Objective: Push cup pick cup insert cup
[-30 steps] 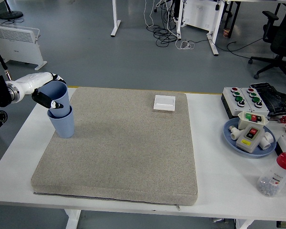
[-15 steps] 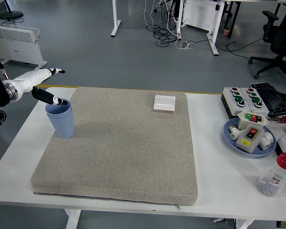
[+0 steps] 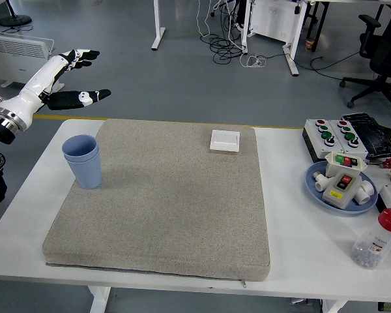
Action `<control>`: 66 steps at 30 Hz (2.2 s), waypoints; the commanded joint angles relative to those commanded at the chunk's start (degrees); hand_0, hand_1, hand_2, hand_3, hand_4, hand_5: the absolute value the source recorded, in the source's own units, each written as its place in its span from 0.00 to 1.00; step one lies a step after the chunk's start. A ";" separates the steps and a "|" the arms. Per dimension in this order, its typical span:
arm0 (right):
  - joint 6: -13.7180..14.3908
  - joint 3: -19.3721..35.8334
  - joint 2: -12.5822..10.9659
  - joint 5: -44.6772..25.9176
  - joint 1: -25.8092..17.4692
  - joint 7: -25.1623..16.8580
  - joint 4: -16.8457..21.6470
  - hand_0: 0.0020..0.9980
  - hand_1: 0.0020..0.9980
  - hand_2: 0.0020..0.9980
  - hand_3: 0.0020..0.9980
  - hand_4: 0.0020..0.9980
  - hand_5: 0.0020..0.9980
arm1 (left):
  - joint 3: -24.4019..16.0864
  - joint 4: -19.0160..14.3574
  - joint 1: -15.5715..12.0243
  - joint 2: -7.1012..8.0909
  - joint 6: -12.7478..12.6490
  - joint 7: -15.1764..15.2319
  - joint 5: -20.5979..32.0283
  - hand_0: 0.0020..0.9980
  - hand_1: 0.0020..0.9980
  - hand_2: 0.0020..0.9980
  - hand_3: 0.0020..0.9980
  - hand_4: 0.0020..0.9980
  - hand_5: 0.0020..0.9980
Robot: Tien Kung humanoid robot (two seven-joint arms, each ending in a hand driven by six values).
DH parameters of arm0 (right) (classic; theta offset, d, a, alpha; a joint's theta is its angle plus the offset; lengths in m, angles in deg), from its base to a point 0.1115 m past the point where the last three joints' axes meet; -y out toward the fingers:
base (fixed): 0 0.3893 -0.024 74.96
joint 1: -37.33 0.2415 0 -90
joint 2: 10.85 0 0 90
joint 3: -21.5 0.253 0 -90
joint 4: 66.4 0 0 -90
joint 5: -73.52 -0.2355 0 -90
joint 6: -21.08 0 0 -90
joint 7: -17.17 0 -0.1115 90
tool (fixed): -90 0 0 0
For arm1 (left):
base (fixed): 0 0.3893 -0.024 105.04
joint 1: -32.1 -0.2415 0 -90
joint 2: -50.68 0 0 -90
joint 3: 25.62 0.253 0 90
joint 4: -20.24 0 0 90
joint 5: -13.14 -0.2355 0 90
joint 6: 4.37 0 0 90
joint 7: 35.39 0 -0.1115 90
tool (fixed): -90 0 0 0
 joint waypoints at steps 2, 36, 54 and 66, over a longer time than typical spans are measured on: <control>-0.04 0.09 -0.21 0.19 0.34 -0.09 0.00 0.75 0.69 0.68 0.58 0.18 0.54 | -4.02 -3.68 -4.04 -1.44 -0.44 -1.39 4.84 0.54 0.55 0.55 0.51 0.56 0.47; 0.24 2.90 -0.30 2.61 -0.35 -0.43 0.00 0.75 0.69 0.68 0.58 0.18 0.55 | -36.87 -11.94 -40.88 -21.13 6.13 -12.94 50.18 0.81 0.82 0.87 0.78 0.64 1.00; 0.34 3.26 -0.13 2.91 -0.42 -0.64 0.00 0.74 0.70 0.68 0.58 0.18 0.55 | -36.15 -10.80 -39.54 -21.49 6.59 -21.29 48.92 0.80 0.80 0.83 0.74 0.61 1.00; 0.41 2.70 -0.21 1.34 0.17 -1.11 0.00 0.74 0.70 0.68 0.58 0.18 0.54 | -35.24 -9.94 -38.41 -21.56 7.88 -18.30 50.68 0.80 0.79 0.82 0.73 0.61 1.00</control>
